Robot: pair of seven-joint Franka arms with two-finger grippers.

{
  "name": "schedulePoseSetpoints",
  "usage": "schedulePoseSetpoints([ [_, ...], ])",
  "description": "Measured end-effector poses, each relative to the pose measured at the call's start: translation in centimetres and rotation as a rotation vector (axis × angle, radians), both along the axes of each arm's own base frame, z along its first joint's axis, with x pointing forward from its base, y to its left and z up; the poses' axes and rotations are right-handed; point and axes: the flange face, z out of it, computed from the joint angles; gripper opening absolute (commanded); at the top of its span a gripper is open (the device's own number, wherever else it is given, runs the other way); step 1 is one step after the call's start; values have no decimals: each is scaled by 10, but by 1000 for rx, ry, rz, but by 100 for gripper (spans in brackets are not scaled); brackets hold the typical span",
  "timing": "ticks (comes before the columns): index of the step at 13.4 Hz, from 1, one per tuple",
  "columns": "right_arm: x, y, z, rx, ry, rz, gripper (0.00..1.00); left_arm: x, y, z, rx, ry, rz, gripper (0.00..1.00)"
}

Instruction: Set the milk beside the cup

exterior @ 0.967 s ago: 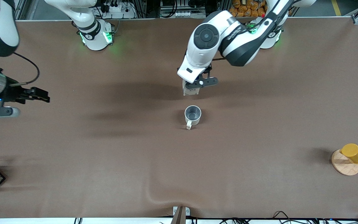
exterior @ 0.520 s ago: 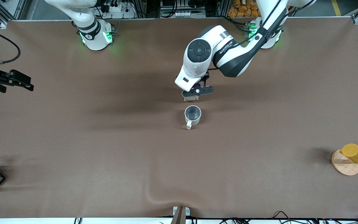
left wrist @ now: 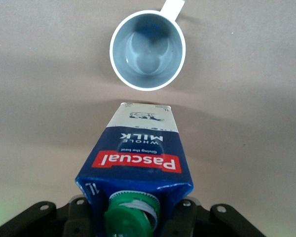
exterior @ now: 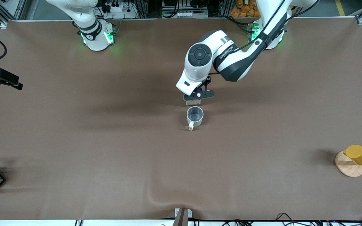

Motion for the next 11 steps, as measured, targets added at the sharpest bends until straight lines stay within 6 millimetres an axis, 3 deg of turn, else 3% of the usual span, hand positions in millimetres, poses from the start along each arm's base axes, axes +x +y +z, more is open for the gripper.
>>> schedulePoseSetpoints([
  [11, -3, 3, 19, -1, -9, -25, 100, 13, 9, -13, 2, -10, -23, 50],
])
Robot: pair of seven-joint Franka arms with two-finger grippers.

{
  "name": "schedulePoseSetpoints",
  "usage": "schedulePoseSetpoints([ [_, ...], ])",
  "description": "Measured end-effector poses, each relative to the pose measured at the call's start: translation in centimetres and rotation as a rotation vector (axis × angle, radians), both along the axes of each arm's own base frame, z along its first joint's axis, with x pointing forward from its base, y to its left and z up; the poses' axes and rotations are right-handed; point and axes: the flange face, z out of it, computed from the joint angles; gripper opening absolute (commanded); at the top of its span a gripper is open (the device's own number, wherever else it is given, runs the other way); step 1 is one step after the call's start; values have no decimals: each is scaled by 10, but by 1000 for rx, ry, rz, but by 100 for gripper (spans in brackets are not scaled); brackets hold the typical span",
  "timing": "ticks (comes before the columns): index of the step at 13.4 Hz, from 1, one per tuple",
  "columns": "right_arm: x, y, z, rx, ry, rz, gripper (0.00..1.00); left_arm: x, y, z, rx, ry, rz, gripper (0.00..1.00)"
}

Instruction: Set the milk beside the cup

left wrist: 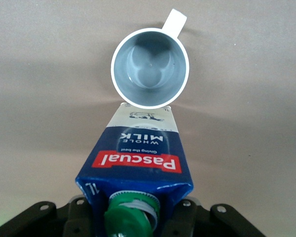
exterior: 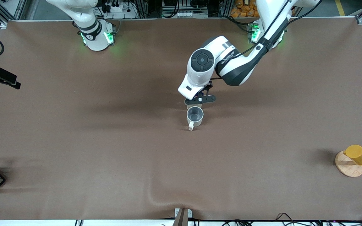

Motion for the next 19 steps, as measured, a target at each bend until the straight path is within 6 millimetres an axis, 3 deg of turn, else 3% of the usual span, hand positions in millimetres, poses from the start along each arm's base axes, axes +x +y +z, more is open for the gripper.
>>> schedulePoseSetpoints([
  [2, -8, 4, 19, -1, -7, 2, 100, 2, 1, -1, -5, -4, 4, 50],
  [3, -11, 6, 20, 0, 10, 6, 100, 4, 3, -2, -7, -4, 6, 50],
  [7, -11, 22, -2, 0, 87, 30, 100, 10, 7, -10, -13, 2, 2, 50],
  [10, -12, 13, -4, 0, 97, 14, 100, 11, 6, -14, -18, -2, 2, 50],
  [14, -9, 24, -5, -26, 80, 21, 100, 11, 6, -18, -3, -14, -14, 51],
  [15, -7, 23, -4, -30, 61, -6, 100, 11, 6, -19, -2, -13, -14, 56],
  [17, -4, 23, -2, -40, 41, -131, 100, 11, 5, -19, -4, -14, -15, 83],
  [19, -4, 38, -3, -49, 38, -210, 100, 12, 5, -18, -10, -20, -13, 97],
])
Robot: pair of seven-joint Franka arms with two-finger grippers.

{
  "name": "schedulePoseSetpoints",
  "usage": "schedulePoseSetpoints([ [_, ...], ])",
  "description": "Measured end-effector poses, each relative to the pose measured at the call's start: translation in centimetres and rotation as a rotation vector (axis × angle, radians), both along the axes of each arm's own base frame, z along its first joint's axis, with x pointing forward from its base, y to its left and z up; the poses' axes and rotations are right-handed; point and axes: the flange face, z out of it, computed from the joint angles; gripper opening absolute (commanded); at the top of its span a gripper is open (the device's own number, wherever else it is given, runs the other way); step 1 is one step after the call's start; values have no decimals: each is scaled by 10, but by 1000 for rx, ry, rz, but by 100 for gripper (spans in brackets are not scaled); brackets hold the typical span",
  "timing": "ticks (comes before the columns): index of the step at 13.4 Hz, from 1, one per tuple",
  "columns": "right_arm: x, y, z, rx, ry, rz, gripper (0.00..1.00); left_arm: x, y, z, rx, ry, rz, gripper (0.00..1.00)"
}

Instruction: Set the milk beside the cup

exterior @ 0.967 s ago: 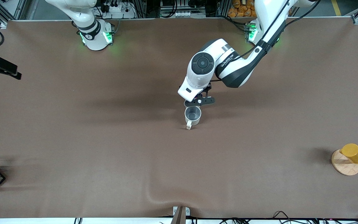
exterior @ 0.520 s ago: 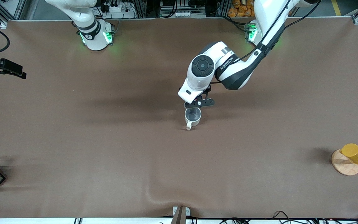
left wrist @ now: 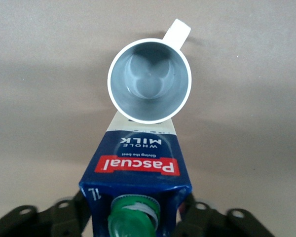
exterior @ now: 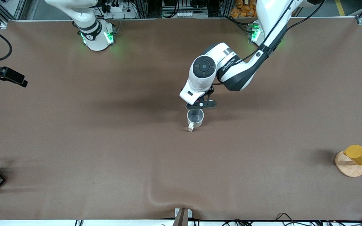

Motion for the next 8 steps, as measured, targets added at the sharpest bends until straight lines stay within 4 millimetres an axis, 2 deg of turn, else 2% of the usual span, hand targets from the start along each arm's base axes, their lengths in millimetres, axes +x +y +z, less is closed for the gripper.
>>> schedulePoseSetpoints([
  [2, 1, 2, 0, 1, -5, 22, 100, 0, 0, 0, -2, -2, 0, 100],
  [5, -2, -15, -3, 5, -32, 71, 100, 4, 0, 5, -14, -14, 7, 100],
  [7, -9, -19, -7, 6, -29, 73, 100, 15, 5, 24, -31, -45, 25, 100],
  [8, -11, -19, -7, 6, -28, 74, 100, 25, 14, 41, -39, -70, 44, 100],
])
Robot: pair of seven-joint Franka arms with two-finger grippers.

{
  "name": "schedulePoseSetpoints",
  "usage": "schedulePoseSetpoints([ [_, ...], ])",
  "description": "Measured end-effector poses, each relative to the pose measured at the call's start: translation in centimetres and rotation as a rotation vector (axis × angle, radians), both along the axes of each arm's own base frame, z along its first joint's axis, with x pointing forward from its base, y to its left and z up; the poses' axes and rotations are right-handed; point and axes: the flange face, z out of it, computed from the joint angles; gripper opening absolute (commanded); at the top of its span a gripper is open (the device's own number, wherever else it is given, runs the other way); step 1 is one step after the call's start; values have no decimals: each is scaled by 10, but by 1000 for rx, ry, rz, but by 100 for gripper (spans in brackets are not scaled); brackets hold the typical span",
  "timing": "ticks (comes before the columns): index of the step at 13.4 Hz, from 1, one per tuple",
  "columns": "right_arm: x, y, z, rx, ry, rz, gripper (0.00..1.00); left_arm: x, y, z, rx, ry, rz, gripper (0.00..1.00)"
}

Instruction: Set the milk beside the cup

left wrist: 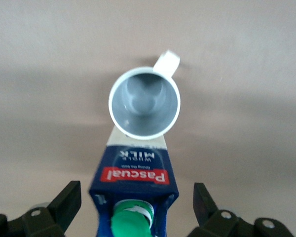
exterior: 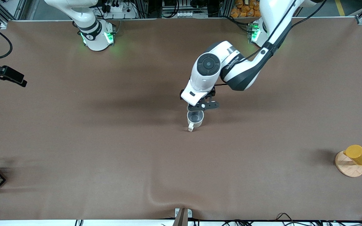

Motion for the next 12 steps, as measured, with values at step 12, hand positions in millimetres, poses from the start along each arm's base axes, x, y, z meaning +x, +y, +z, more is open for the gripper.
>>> schedulePoseSetpoints([
  [12, -4, -3, 16, 5, -18, 123, 100, 62, 199, 147, 212, -131, 123, 100],
])
